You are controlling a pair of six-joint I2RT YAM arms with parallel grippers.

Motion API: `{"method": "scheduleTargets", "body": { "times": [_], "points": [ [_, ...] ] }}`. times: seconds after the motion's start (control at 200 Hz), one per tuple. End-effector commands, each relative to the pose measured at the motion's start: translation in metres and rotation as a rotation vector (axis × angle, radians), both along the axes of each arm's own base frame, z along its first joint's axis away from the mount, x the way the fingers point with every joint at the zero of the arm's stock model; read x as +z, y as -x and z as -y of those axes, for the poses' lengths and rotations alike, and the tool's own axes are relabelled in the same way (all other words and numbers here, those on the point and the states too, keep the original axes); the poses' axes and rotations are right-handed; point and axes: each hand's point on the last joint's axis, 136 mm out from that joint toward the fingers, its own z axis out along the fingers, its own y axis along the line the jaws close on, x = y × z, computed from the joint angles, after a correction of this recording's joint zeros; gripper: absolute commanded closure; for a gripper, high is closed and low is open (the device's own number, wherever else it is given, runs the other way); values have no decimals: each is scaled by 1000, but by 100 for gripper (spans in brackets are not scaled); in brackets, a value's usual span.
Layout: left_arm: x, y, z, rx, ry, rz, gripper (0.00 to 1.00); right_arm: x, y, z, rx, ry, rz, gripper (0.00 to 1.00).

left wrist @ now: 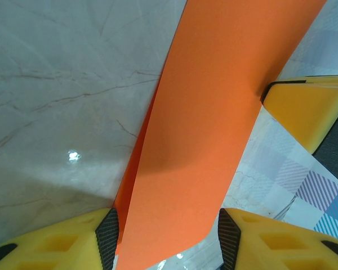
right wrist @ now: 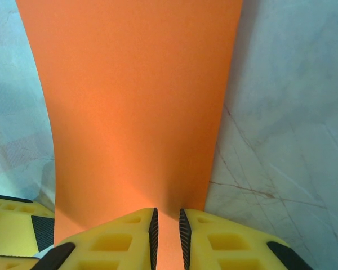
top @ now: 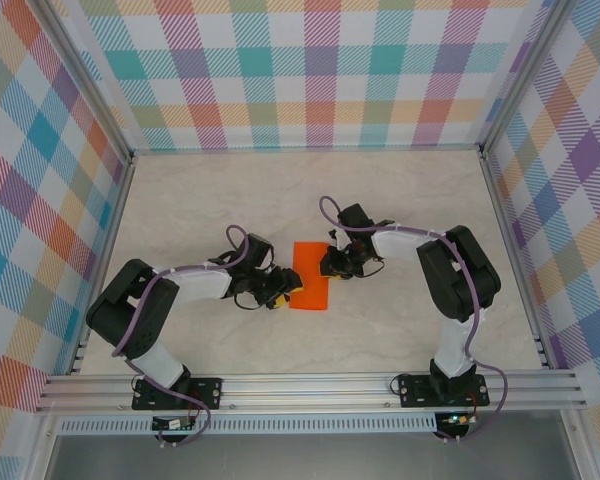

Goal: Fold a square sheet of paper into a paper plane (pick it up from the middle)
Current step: Fold the triangle a second time at the center of the table.

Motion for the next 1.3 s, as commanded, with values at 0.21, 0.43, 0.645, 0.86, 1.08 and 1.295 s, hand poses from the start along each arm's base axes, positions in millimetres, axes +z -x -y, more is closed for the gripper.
{"method": "scheduleTargets", "body": {
  "times": [0.21,0.43,0.645,0.86,1.08,1.295],
  "points": [
    [15,-6,12,-1,67,34,52,-20,6,12,-21,56,-31,79],
    [23,-17,18,19,102,54,53,-16,6,11,-32,45,-24,78],
    [29,-33,19,45,134,87,52,-13,5,10,-33,36,-21,77],
    [29,-54,21,4,184,102,50,-11,4,8,-32,24,-18,77],
    [29,-64,14,8,181,97,51,-9,2,6,-39,13,-16,76],
    [28,-57,15,-11,189,73,63,6,0,-2,-42,-40,-4,74]
  ]
}}
